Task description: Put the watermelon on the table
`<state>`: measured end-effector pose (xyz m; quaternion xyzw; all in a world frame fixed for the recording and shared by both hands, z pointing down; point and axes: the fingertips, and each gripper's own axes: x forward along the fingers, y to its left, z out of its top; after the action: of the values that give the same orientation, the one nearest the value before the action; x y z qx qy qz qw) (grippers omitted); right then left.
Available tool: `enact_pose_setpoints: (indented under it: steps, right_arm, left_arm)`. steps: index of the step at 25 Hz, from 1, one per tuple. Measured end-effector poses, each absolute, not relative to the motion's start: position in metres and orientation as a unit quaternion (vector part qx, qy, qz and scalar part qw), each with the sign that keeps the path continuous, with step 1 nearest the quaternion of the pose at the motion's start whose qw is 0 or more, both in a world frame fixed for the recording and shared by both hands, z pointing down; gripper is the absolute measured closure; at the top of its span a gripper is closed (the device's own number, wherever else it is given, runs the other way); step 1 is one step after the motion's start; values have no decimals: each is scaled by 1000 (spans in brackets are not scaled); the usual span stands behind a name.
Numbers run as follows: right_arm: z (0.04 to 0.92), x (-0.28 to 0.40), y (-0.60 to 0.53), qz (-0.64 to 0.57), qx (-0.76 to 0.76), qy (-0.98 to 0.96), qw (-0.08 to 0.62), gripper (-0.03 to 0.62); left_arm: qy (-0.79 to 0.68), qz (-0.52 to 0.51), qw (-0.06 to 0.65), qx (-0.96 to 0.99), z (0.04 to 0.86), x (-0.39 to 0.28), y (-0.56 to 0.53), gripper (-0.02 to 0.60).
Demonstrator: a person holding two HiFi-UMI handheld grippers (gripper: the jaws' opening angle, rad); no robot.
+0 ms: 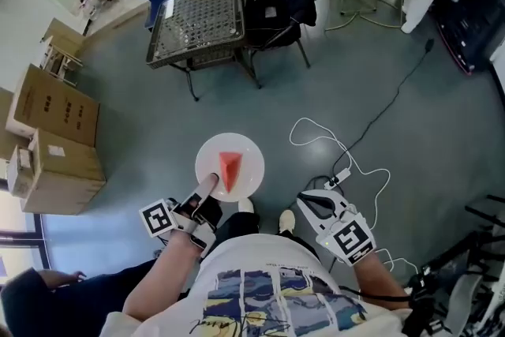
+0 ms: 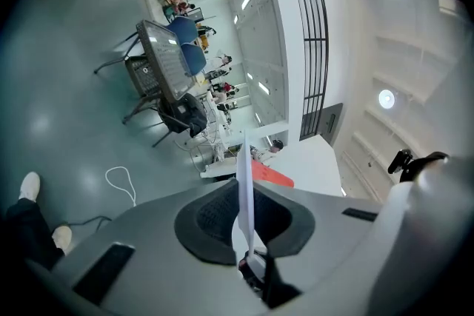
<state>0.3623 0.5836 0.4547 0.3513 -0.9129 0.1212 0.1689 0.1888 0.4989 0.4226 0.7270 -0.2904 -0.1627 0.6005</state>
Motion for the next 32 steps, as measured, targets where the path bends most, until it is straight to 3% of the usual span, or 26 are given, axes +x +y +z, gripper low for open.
enact_pose_setpoints:
  steps: [9, 15, 23, 32]
  right_arm:
    - [441, 295, 502, 85, 336, -922, 171, 572]
    - [418, 214, 414, 61, 325, -928, 172, 517]
    - [408, 116, 304, 44, 327, -929, 165, 517]
    - [420, 98, 183, 72, 311, -931, 177, 517]
  left_arm:
    - [-316, -208, 592, 712, 434, 109, 443, 554]
    - [-321, -236, 584, 708, 431, 34, 365, 555]
    - [-327, -246, 573, 710, 429, -56, 258, 555]
    - [-348, -261, 581, 688, 452, -86, 126, 554]
